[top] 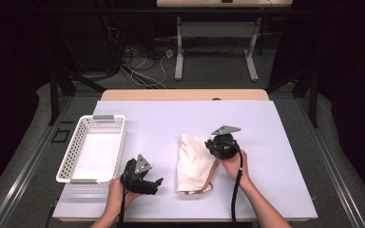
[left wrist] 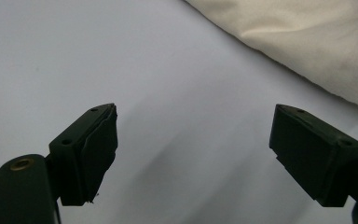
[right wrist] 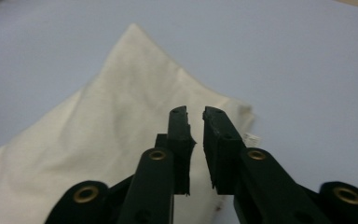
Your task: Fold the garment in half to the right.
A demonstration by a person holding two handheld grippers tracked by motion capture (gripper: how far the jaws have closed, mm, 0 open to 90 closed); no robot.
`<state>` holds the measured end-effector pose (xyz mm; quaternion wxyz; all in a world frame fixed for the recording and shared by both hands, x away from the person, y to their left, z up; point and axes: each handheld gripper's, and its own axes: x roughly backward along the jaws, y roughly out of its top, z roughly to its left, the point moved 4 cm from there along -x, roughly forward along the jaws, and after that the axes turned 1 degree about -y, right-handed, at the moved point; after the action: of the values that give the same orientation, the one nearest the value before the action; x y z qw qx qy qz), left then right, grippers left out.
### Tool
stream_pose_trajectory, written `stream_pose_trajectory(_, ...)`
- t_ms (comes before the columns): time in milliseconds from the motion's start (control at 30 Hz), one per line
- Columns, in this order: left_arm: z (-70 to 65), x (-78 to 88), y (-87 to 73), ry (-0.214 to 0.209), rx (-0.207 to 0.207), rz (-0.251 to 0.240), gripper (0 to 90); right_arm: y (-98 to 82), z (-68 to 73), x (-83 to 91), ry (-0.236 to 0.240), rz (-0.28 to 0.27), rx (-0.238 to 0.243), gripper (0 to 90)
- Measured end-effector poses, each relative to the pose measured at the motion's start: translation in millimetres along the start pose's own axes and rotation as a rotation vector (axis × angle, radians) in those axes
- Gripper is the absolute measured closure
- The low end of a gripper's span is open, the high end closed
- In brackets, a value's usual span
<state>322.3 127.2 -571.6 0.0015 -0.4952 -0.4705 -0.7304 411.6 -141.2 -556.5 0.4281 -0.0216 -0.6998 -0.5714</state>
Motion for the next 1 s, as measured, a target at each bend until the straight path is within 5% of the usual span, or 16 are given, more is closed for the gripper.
stream_pose_trajectory(167, 1.3, -0.5, -0.4, 0.004, 0.007, 0.009, 15.5, 3.8, 30.2, -14.0, 0.091, 0.016, 0.068, 87.7)
stream_pose_trajectory(267, 2.0, -0.7, -0.2, -0.007, 0.022, 0.010, 15.5, 2.3, 33.6, -23.6, 0.089, 0.020, 0.075, 88.5)
stream_pose_trajectory(367, 1.5, -0.9, 0.0, -0.012, 0.023, 0.008, 15.4, -5.7, 33.3, -36.9, 0.090, 0.111, 0.074, 88.4)
stream_pose_trajectory(567, -0.2, -1.3, 1.1, -0.004, 0.012, 0.004, 15.2, -5.8, 36.2, -36.2, 0.104, 0.095, 0.076, 85.9)
stream_pose_trajectory(1000, -8.6, 0.0, 2.5, -0.014, -0.022, -0.013, 13.8, -4.8, 0.8, 5.6, 0.113, 0.039, 0.037, 52.1)
